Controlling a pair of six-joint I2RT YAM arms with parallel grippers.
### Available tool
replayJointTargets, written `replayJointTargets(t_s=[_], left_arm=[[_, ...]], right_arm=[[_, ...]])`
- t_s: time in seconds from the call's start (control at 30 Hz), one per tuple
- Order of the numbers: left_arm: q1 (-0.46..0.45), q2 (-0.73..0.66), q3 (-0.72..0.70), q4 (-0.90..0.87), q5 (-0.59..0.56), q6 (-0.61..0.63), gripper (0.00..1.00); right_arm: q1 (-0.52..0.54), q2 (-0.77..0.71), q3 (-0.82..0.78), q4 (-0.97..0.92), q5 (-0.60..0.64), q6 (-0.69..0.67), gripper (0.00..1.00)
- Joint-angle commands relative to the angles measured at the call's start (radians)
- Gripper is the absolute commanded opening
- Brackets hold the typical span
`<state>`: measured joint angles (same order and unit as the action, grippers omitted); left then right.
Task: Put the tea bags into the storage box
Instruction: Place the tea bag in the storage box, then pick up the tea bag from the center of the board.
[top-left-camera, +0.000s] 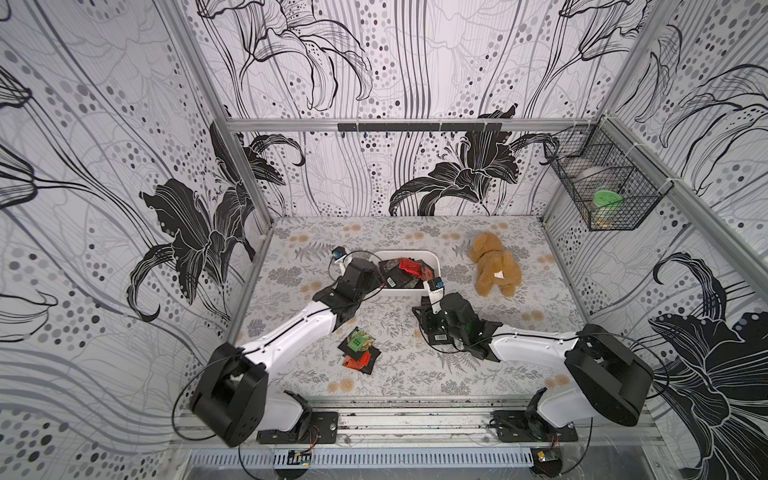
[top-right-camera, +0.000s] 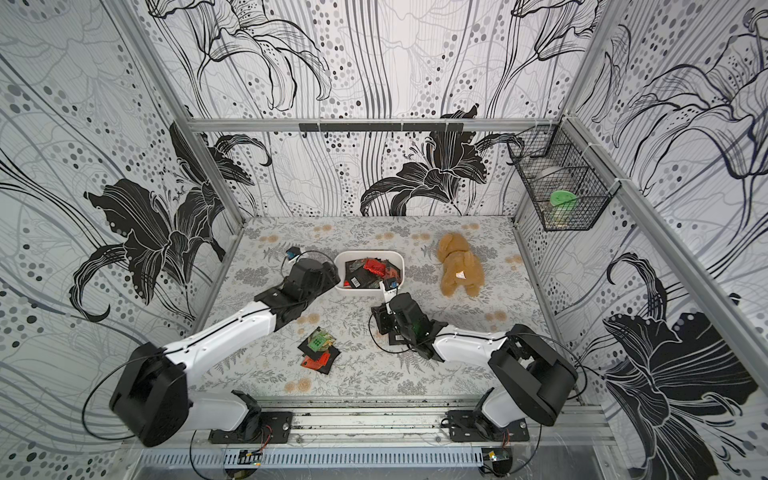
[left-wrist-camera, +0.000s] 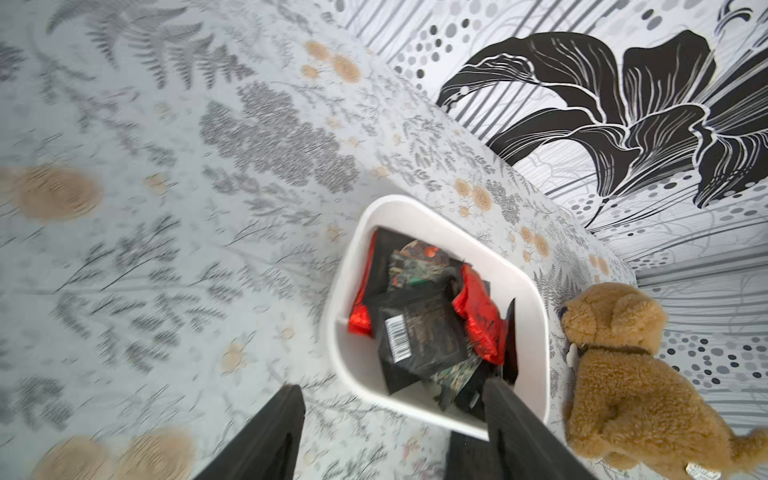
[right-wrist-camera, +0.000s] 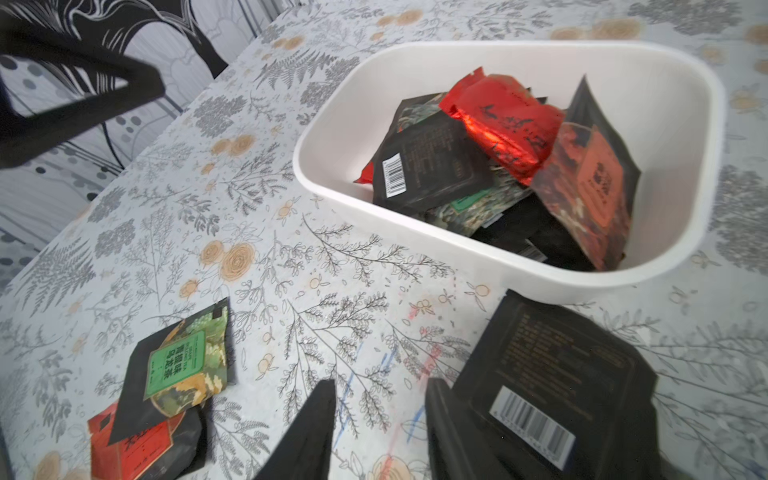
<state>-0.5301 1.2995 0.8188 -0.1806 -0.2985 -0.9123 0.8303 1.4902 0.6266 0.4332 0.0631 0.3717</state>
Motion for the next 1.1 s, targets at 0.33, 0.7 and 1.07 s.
replayJointTargets(t_s=[0.33,0.7,1.07], left_arm=[[0.043,-0.494,-0.525,0.032,0.116,-0.260,0.76],[0.045,-0.454,-0.593,0.061,0.210,-0.295,0.74],[0.044,-0.552,-0.647,-0.004,0.180,-0.337,0.73]], right_arm=[[0.128,0.268,0.331,-0.199,-0.234,-0.112,0.31],[0.172,0.497,0.585,-0.409,-0.241,-0.142,0.21],[0.191,0.565,0.642,-0.473,-0.209,-0.163,0.19]])
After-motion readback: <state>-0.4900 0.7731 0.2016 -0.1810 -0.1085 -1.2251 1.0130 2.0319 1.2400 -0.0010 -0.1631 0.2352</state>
